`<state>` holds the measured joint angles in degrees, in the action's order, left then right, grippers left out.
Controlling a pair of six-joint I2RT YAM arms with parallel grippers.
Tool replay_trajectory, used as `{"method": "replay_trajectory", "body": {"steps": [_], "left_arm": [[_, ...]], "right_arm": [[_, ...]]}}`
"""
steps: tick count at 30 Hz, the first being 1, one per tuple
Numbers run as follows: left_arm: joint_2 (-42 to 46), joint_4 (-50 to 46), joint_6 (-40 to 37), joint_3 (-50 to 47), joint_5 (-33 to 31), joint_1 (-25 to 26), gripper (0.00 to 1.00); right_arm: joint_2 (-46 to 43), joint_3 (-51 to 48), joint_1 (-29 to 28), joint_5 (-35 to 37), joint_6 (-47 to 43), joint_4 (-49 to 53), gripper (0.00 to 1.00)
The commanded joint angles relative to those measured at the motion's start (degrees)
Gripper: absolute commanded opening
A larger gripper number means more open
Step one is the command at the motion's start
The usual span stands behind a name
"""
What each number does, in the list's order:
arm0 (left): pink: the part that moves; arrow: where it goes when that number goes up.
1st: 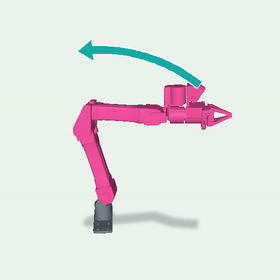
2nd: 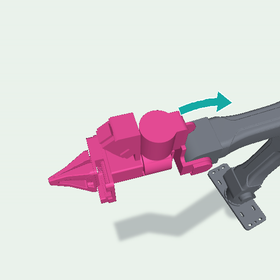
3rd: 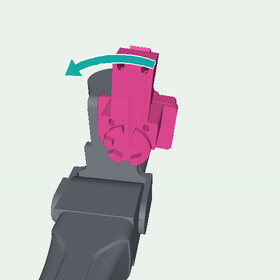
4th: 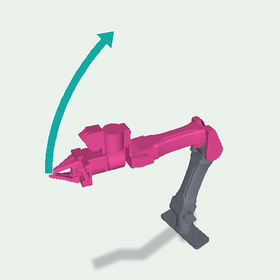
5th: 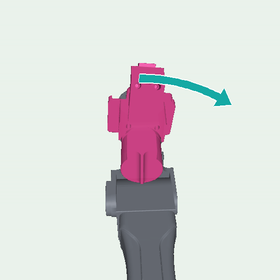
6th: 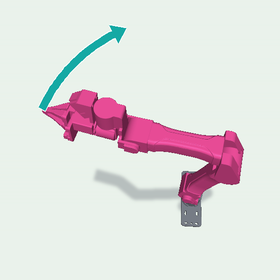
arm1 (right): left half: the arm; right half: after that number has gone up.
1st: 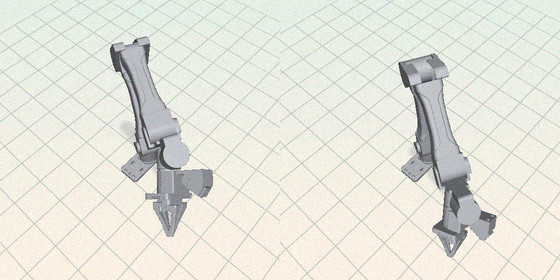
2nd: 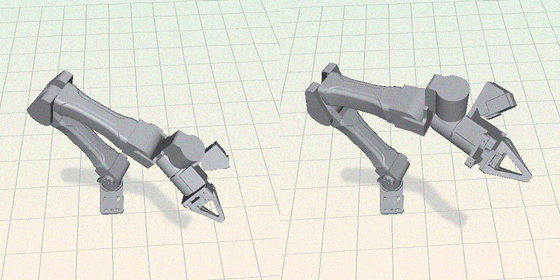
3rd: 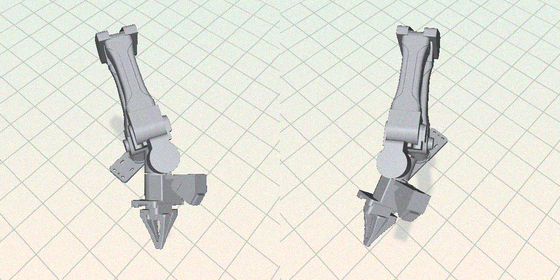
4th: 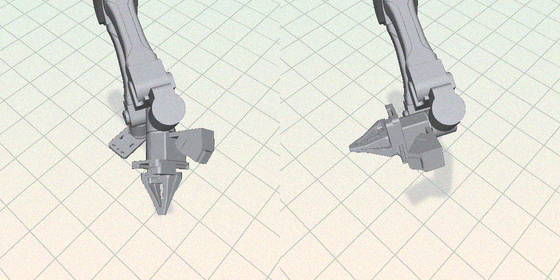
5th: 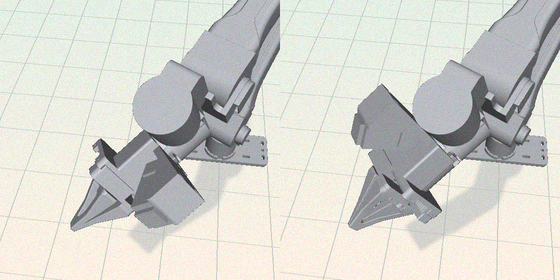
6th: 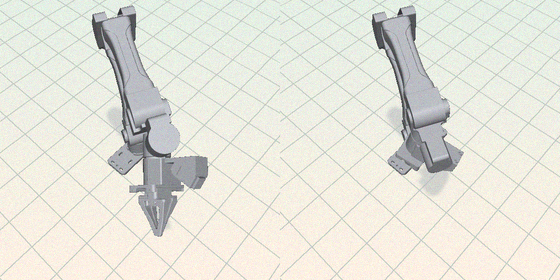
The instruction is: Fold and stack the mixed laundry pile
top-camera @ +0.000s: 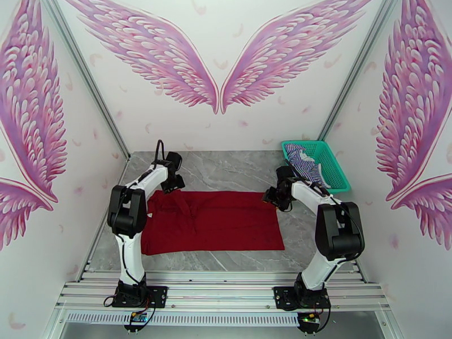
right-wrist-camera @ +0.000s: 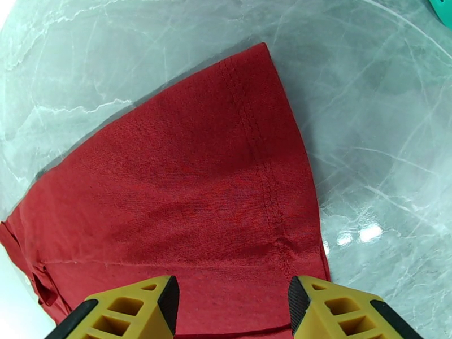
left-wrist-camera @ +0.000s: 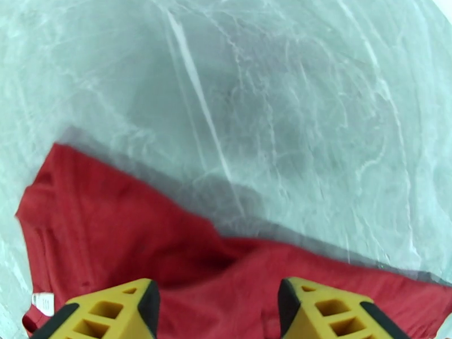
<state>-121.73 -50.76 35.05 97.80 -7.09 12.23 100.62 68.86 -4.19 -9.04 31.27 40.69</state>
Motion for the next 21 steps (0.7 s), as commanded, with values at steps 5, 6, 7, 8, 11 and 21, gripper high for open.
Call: {"method": "replay_trajectory", "body": {"steps": [5,6,7,8,11,21], "left_arm": [[-1.93,-1.79,-0.62,2.22,-0.46,-0.14,0.27],[-1.99,-1.91,-0.88,2.30,-0.47,-0.26,0.21],[-1.93,-2.12,-1.31,2.31,-0.59,-0.28,0.13],[-1.72,-2.28,-1.51,2.30,-0.84,-0.28,0.08],[0.32,-1.16,-2.38,1.14,-1.51,-0.19,0.00],[16.38,2.06,-6.21,-9.65,-3.03,0.78,0.00]], "right_arm": [[2.25,2.17,-0.38,0.25,-1.29,0.03,0.58],[2.51,2.50,-0.37,0.14,-1.43,0.22,0.58],[2.72,2.87,-0.34,0.16,-1.60,0.34,0.58],[2.83,3.02,-0.36,0.20,-1.67,0.47,0.58],[2.96,3.37,-0.38,0.32,-1.74,0.62,0.58],[2.92,2.95,-0.38,0.60,-1.56,0.65,0.58]]}}
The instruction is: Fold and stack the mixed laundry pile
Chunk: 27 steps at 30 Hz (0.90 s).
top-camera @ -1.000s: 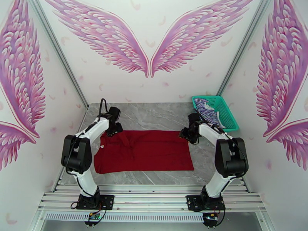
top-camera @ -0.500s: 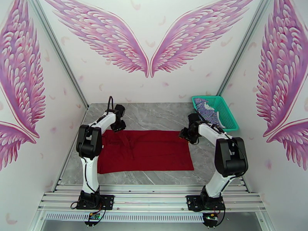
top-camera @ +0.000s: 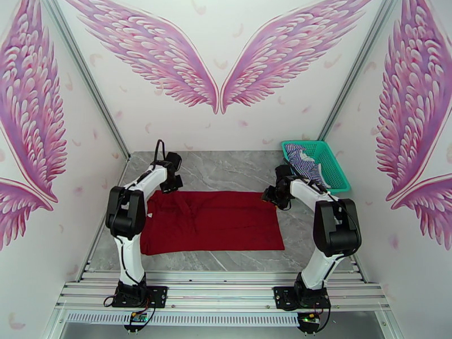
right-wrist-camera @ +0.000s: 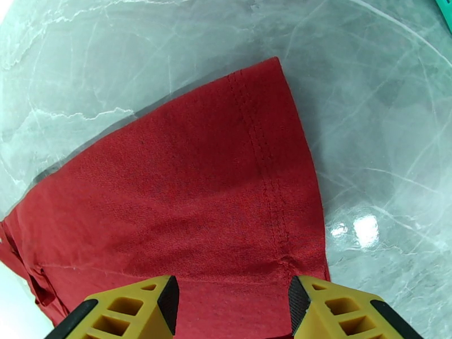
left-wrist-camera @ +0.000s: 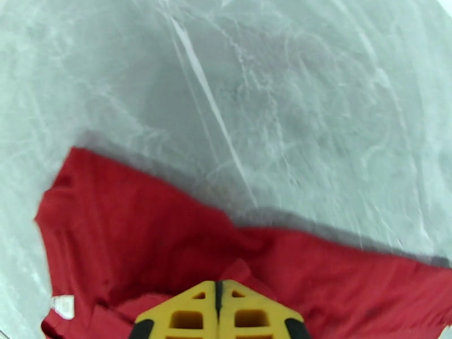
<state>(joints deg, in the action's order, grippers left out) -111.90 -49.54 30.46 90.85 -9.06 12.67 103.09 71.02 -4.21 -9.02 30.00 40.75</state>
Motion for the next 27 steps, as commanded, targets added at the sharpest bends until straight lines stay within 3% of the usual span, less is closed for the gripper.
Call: {"method": "replay_trajectory", "body": {"steps": [1,13,14,16,17,21,27], "left_arm": [[8.93,1.21,-1.84,-4.57,-0.79,0.47,0.00],[30.52,6.43,2.12,-29.86,-1.99,3.26,0.00],[31.98,6.80,2.88,-32.25,-3.25,3.74,0.05],[34.02,6.48,5.00,-36.13,-5.90,4.04,0.47],[34.61,6.18,5.90,-37.99,-6.74,3.79,0.54],[34.33,5.29,6.73,-40.01,-5.44,2.03,0.57],[28.91,8.95,8.70,-37.91,4.91,-2.15,0.63]], "right_arm": [[0.45,0.77,-0.34,0.66,-0.21,0.59,0.58],[1.85,1.50,-0.36,0.88,-0.60,1.15,0.58],[1.94,1.70,-0.36,1.01,-0.71,1.32,0.58],[2.11,1.85,-0.36,1.10,-0.91,1.52,0.58],[2.12,1.88,-0.36,1.11,-1.02,1.66,0.58],[2.20,2.31,-0.36,1.11,-1.36,2.21,0.58],[2.22,2.97,-0.32,1.12,-1.81,2.63,0.58]]}}
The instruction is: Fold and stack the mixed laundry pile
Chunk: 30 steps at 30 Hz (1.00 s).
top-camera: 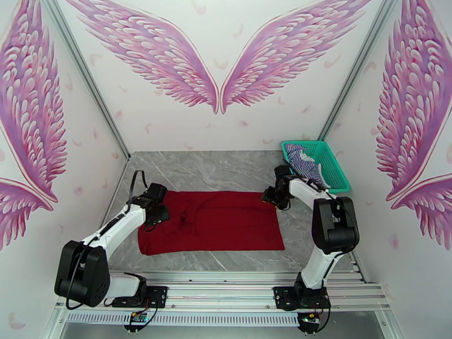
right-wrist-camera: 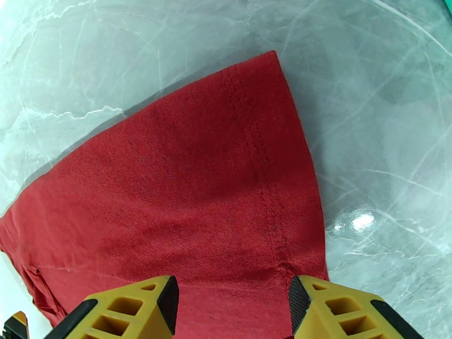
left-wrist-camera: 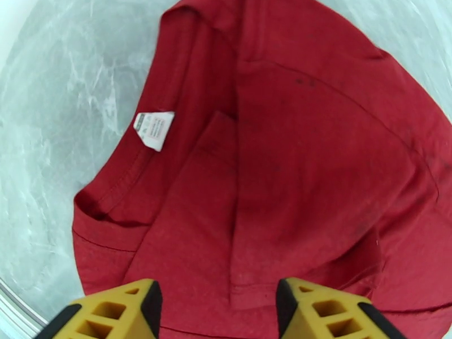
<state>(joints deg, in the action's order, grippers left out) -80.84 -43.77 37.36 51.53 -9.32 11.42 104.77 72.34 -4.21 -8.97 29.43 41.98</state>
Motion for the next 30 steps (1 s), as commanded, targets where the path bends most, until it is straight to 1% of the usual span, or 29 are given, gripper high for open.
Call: {"method": "replay_trajectory", "body": {"steps": [1,4,8,13,17,18,22,28,30], "left_arm": [[-3.01,4.56,2.29,1.71,6.20,-1.12,0.64],[-6.65,6.92,2.52,3.64,7.93,-1.90,0.62],[-13.39,8.76,0.92,7.04,8.39,-4.04,0.53],[-19.89,8.52,-0.81,11.42,6.84,-6.16,0.51],[-23.61,8.20,-1.37,13.82,6.44,-6.67,0.47],[-24.00,8.49,-1.48,14.12,6.93,-6.67,0.47],[-24.24,9.09,-0.75,15.12,8.59,-6.50,0.39],[-22.72,8.74,-0.61,15.27,8.97,-6.34,0.35],[-22.70,8.70,-0.67,15.03,9.06,-6.33,0.31]], "right_arm": [[0.40,1.44,-0.36,1.02,-1.26,1.39,0.58],[-0.40,0.50,-0.36,1.11,-1.08,0.97,0.58],[-1.30,-1.29,-0.32,1.15,-0.88,0.16,0.58],[-2.29,-2.79,-0.36,1.15,-0.60,-0.55,0.58],[-2.59,-3.21,-0.36,1.06,-0.39,-0.71,0.58],[-2.72,-3.32,-0.35,1.06,-0.34,-0.79,0.58],[-2.82,-3.66,-0.36,1.14,-0.32,-0.82,0.58],[-2.49,-3.58,-0.36,1.07,-0.21,-0.95,0.59],[-2.30,-3.42,-0.32,0.98,-0.16,-0.98,0.59]]}}
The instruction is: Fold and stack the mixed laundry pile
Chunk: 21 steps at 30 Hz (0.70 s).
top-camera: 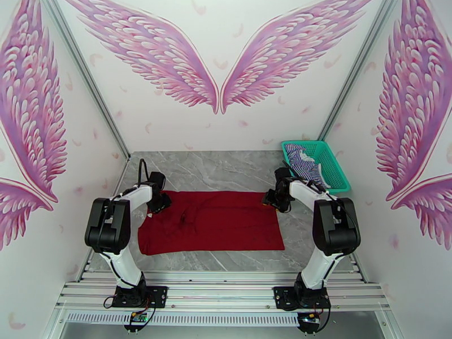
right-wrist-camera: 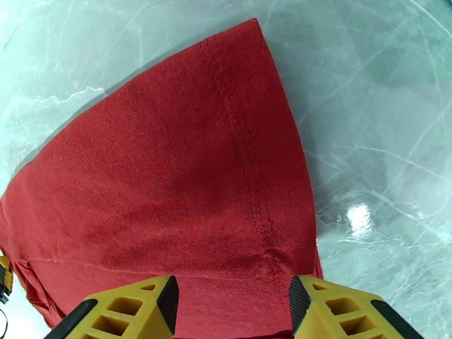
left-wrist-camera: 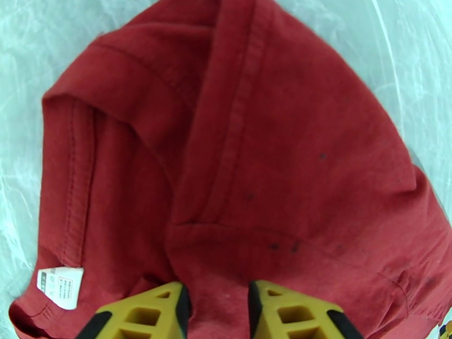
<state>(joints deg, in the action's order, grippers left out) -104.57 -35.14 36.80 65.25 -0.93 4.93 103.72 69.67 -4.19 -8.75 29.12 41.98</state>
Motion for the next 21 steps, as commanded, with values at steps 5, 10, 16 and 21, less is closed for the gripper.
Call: {"method": "replay_trajectory", "body": {"steps": [5,10,16,21], "left_arm": [[0.51,0.90,0.22,0.93,1.01,0.34,0.20],[0.66,0.96,0.16,1.28,1.03,0.43,0.02],[2.93,1.63,-0.97,1.24,0.53,0.43,0.00],[6.36,1.62,-2.42,1.11,-0.42,0.39,0.00]], "right_arm": [[-0.82,-0.36,-0.40,0.41,0.19,-1.02,0.59],[-0.81,-0.28,-0.38,0.45,0.12,-0.85,0.59],[-1.10,-0.73,-0.38,0.82,0.14,-0.88,0.58],[-2.41,-1.50,-0.38,0.50,1.01,-0.94,0.58]]}}
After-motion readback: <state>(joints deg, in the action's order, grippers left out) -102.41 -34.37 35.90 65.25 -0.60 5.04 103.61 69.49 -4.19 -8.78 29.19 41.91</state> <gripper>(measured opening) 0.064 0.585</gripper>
